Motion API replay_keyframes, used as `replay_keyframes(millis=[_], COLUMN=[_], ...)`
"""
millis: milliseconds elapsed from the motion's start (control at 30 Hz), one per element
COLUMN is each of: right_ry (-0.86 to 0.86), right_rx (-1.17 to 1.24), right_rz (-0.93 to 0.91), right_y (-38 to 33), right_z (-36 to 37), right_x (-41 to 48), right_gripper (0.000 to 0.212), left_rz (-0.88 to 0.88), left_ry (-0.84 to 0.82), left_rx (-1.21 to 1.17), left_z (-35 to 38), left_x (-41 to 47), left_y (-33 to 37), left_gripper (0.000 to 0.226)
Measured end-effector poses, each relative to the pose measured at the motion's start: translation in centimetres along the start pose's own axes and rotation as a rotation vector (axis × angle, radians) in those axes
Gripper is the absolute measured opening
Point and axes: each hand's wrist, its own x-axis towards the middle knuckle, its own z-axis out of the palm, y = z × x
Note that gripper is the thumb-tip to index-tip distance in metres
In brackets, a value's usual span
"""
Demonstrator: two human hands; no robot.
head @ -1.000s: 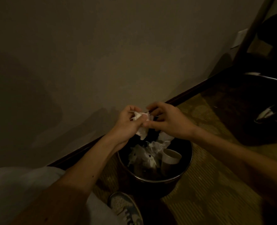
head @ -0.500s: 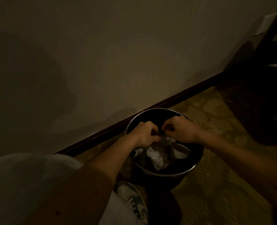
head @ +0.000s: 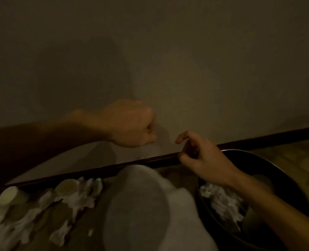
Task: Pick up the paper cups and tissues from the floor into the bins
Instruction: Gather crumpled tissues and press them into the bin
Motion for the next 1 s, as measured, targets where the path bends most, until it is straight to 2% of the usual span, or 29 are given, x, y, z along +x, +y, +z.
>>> replay_keyframes(millis=[133, 233, 400, 533, 633, 700, 867, 1000], right_ry=[-0.244, -0.377, -0.624, -0.749, -0.830, -0.861, -0.932, -0.829], right_rx=[-0.126, -0.151, -0.185, -0.181, -0.155, -0.143, -0.120, 0.040], right_rz=[-0.015, -0.012, 0.036, 0.172, 0.240, 0.297, 0.404, 0.589], right_y=[-0.2, -0.2, 1.2, 3.4, 4.9, 5.8, 7.9, 9.0], right_z=[4.9, 10.3, 19.6, 26.8, 30.3, 32.0, 34.7, 36.3], right_x=[3.3, 5.5, 9.1, 10.3, 10.1, 10.0, 8.5, 9.3], right_gripper=[0.016, 0.022, 0.017, 0.024, 0.026, 0.030, 0.037, 0.032], left_rz=[-0.169, -0.251, -0.485, -0.639, -0.744, -0.798, -0.758, -0.752], left_ry=[-0.193, -0.270, -0.413, -0.327, -0.270, -0.237, -0.114, -0.053], left_rx=[-0.219, -0.324, -0.546, -0.651, -0.733, -0.760, -0.780, -0.734], left_z=[4.4, 8.9, 20.0, 29.2, 35.1, 38.6, 43.7, 44.9], left_x=[-6.3, -11.5, -18.2, -20.8, -21.0, -20.6, -20.0, -19.6], left_y=[-5.2, -9.0, -13.3, -13.1, -11.7, -11.1, -8.5, -7.3], left_gripper=[0.046, 0.033, 0.020, 0.026, 0.054, 0.064, 0.060, 0.079])
